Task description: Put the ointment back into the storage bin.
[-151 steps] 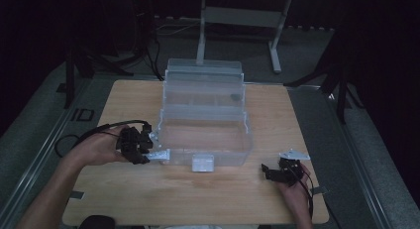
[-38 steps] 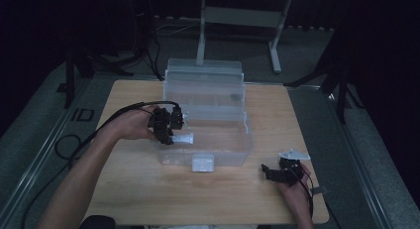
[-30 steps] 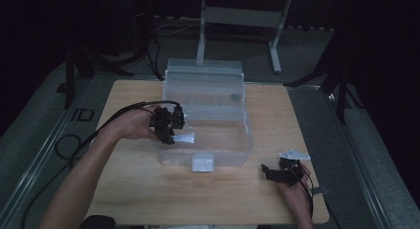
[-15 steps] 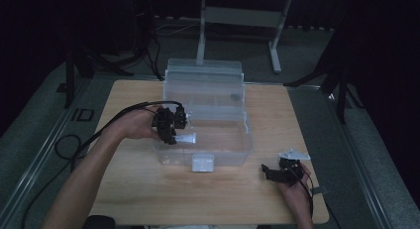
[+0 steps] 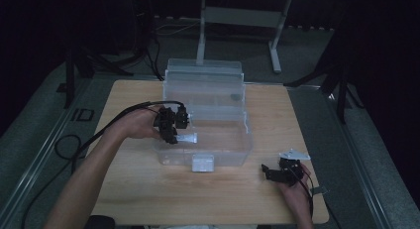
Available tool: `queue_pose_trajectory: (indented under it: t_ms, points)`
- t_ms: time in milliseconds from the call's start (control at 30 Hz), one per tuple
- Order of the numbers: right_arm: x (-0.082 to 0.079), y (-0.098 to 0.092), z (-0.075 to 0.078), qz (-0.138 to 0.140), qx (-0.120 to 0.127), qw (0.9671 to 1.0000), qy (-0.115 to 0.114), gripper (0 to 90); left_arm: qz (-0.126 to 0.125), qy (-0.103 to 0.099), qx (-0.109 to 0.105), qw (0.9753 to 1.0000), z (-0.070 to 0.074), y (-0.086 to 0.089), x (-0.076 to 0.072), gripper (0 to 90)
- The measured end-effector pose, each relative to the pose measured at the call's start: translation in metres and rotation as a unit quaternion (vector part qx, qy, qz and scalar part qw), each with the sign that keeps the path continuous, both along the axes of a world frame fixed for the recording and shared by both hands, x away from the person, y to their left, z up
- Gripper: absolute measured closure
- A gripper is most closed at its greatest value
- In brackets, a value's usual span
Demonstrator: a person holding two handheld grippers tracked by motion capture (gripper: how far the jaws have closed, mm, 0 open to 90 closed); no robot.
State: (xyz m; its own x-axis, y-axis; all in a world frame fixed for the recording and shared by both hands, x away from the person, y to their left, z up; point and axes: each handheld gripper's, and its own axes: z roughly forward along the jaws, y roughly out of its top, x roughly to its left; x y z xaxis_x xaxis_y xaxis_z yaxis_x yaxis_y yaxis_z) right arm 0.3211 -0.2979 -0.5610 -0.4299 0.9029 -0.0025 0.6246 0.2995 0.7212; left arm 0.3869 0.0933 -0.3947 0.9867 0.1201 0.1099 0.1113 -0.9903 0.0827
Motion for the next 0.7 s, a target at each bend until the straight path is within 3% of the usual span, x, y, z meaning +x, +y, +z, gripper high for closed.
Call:
queue_pose_trajectory:
  t_ms: [167, 233, 700]
  points:
    - [0.000, 0.000, 0.000, 0.000, 0.000, 1.0000, 0.000, 12.9, 0.003, -0.004, -0.003, 1.0000, 0.000, -0.001, 0.002, 68.5]
    - [0.000, 0.000, 0.000, 0.000, 0.000, 1.0000, 0.000, 12.9, 0.014, -0.007, -0.010, 0.9998, 0.002, 0.001, 0.003, 59.4]
    - [0.000, 0.000, 0.000, 0.001, 0.000, 1.0000, 0.000, 12.9, 0.043, -0.036, -0.025, 0.9981, 0.012, 0.018, 0.001, 47.6]
